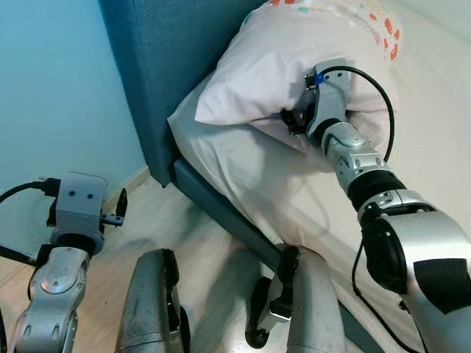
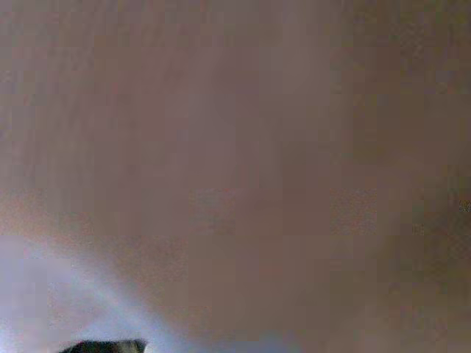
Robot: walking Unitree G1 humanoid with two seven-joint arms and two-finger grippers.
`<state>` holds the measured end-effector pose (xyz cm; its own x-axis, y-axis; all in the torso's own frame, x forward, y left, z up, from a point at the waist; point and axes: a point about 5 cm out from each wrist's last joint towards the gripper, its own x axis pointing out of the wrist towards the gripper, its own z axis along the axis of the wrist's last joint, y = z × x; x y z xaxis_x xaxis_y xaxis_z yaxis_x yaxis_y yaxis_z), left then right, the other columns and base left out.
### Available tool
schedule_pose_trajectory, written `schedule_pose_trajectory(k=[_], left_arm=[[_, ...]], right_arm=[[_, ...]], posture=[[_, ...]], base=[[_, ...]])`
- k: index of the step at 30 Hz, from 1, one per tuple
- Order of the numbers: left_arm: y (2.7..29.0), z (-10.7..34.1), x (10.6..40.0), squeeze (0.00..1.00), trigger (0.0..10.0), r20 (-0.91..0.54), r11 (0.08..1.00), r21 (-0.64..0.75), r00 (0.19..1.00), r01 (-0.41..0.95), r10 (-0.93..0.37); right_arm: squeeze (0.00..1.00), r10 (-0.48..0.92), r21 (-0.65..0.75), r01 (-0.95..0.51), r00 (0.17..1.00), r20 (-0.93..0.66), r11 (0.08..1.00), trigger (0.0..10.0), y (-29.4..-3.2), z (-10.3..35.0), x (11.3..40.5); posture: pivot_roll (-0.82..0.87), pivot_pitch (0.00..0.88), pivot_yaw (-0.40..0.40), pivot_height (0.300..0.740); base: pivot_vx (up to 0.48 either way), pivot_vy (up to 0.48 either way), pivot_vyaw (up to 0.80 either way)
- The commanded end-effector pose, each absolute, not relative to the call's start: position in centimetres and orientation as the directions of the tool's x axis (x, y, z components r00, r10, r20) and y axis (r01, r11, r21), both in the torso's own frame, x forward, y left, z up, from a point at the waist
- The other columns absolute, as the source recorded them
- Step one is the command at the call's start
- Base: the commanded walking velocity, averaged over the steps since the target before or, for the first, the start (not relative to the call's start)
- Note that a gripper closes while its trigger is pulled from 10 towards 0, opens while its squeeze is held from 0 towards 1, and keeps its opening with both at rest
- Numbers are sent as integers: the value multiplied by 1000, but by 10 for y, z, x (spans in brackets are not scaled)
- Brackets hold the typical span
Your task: Clean up the room
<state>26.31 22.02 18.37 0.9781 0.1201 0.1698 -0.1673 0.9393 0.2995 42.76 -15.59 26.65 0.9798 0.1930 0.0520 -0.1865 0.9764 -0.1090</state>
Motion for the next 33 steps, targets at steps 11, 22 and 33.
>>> schedule_pose_trajectory(k=[11, 22, 33], left_arm=[[198, 177, 294, 0, 10000, 174, 959, 249, 981, -132, 90], [174, 182, 329, 0, 10000, 213, 977, 202, 977, -68, 24], [179, 174, 344, 0, 10000, 192, 973, 223, 981, -57, 13]], right_arm=[[0, 705, 246, -698, 705, 73, 672, 10000, -89, 215, 406], [0, 555, 327, -752, 649, 520, 573, 10000, -164, 256, 380], [0, 488, 346, -662, 736, 468, 665, 10000, -203, 223, 334]], posture=[[221, 288, -152, 500], [114, 158, -83, 500], [59, 127, -32, 500]], base=[[0, 0, 0], [0, 0, 0], [0, 0, 0]])
